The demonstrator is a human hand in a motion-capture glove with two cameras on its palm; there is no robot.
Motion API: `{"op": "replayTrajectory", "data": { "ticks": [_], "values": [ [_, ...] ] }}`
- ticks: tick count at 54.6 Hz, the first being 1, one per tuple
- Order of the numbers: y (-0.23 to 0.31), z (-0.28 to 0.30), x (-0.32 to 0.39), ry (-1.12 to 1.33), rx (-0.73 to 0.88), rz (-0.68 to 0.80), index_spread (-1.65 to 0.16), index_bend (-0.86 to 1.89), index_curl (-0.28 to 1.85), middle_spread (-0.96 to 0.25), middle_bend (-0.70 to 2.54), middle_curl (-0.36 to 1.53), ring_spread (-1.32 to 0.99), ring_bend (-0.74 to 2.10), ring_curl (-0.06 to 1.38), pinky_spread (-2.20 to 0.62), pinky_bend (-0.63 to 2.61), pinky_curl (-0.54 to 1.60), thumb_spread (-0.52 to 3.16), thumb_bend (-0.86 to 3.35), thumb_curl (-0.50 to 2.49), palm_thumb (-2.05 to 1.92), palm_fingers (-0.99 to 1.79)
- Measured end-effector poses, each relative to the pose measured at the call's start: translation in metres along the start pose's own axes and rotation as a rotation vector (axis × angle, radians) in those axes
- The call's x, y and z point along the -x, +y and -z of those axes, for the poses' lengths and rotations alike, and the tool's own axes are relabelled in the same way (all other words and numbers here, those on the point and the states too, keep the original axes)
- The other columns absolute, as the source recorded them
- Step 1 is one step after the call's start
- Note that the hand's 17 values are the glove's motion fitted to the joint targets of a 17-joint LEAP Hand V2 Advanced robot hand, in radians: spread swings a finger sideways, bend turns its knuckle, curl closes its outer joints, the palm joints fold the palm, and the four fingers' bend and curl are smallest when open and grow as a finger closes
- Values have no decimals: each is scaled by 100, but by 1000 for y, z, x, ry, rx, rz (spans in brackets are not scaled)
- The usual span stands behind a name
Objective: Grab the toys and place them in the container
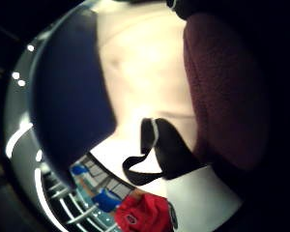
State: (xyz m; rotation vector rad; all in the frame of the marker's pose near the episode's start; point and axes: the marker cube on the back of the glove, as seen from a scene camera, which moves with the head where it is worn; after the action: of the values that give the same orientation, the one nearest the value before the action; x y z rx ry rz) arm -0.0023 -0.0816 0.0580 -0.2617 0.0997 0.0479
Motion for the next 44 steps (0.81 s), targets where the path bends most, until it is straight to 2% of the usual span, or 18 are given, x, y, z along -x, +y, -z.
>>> {"op": "replayTrajectory", "data": {
  "ticks": [9,12,17,22,28,36,44],
  "values": [
    [-3,2,6,66,-20,-3,-38,11,10,-15,31,33,-23,98,38,-21,121,38,123,7,26,19,32],
    [-6,3,9,75,-48,6,-38,14,11,-20,38,35,-27,99,38,-30,125,38,130,13,30,28,57],
    [-8,7,11,64,-115,34,-38,13,10,-24,41,38,-33,103,38,-38,124,37,132,18,35,40,67],
    [-11,19,5,25,-187,54,-38,19,13,-31,51,43,-40,104,41,-42,117,36,117,22,44,55,82],
    [-14,39,-1,-55,-164,35,-38,26,16,-36,57,47,-44,102,41,-44,108,34,100,22,53,63,96],
    [-19,85,9,-70,-191,57,-39,30,21,-40,58,53,-47,101,43,-45,102,35,82,20,61,67,100],
    [-26,150,53,-118,-246,108,-40,32,25,-43,58,57,-49,99,45,-46,99,36,69,19,69,69,102]
  ]
}}
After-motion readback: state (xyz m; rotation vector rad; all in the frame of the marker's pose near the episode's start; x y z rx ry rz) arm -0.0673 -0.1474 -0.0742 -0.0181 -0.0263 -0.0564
